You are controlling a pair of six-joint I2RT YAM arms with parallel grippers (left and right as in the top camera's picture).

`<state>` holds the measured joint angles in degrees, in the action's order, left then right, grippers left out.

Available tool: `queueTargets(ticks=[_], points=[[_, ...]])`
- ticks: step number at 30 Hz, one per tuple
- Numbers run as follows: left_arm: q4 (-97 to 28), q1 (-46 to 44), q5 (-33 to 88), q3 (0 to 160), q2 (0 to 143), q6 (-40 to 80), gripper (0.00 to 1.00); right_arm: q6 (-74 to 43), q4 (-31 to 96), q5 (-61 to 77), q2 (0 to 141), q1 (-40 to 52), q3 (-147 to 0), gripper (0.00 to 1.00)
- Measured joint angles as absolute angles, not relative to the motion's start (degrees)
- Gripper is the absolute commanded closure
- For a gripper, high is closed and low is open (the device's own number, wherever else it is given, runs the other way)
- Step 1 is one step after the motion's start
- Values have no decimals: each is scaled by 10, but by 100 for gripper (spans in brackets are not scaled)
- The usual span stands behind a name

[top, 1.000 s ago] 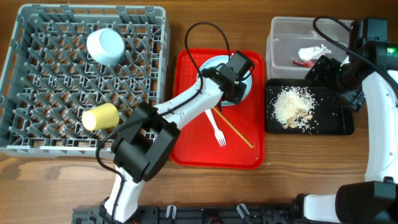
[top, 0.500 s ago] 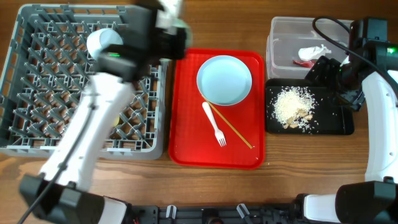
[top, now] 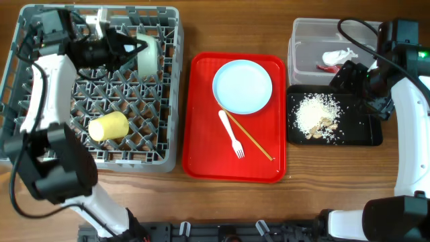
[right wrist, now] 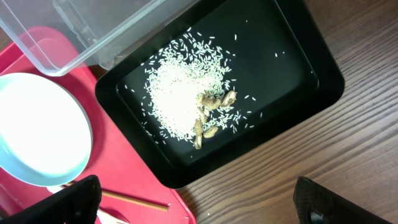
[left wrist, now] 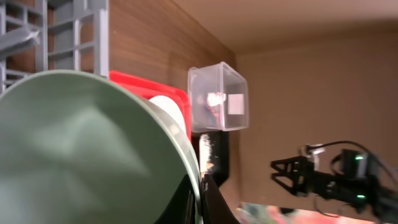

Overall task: Sort waste into correct bins and load items into the dishwasher rack
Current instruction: 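Place the green bowl into the dish rack with the left gripper, then reach the left gripper to the white fork on the red tray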

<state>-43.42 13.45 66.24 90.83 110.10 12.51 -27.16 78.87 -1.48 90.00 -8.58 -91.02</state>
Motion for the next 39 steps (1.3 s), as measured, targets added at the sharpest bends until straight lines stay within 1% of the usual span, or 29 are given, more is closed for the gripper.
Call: queueTargets(ticks=[5, 8, 9, 11, 13, 14, 16, 20, 26, 30, 33, 36, 39], points=[[-449, 159, 707, 908, 1146, 127, 96, -272, 788, -15, 900, -86, -910, 0], [-470, 175, 704, 908, 1149, 127, 96, -270, 789, -15, 900, -86, -910, 0], [-479, 183, 696, 908, 1149, 128, 93, -269, 788, -15, 900, -86, -910, 0], [-494, 199, 683, 909, 1149, 127, 80, -267, 788, -15, 900, -86, -910, 0], [-511, 217, 633, 909, 1150, 130, 56, -267, 789, -15, 900, -86, -910, 0], [-518, 225, 613, 909, 1152, 128, 27, -267, 788, -15, 900, -86, -910, 0], [-527, 240, 579, 908, 1157, 129, 0, -265, 788, -15, 900, -86, -910, 0], [-528, 270, 546, 908, 1159, 131, 0, -263, 788, -15, 900, -86, -910, 0], [-516, 297, 534, 908, 1152, 131, 0, -262, 789, -15, 900, -86, -910, 0], [-512, 292, 497, 906, 1082, 131, 0, -260, 789, -15, 900, -86, -910, 0], [-533, 251, 417, 907, 996, 132, 0, -258, 789, -15, 900, -86, -910, 0], [-589, 157, 308, 909, 926, 163, 0, -258, 791, -15, 900, -86, -910, 0], [-627, 53, 243, 909, 914, 192, 0, -252, 791, -13, 900, -86, -910, 0]])
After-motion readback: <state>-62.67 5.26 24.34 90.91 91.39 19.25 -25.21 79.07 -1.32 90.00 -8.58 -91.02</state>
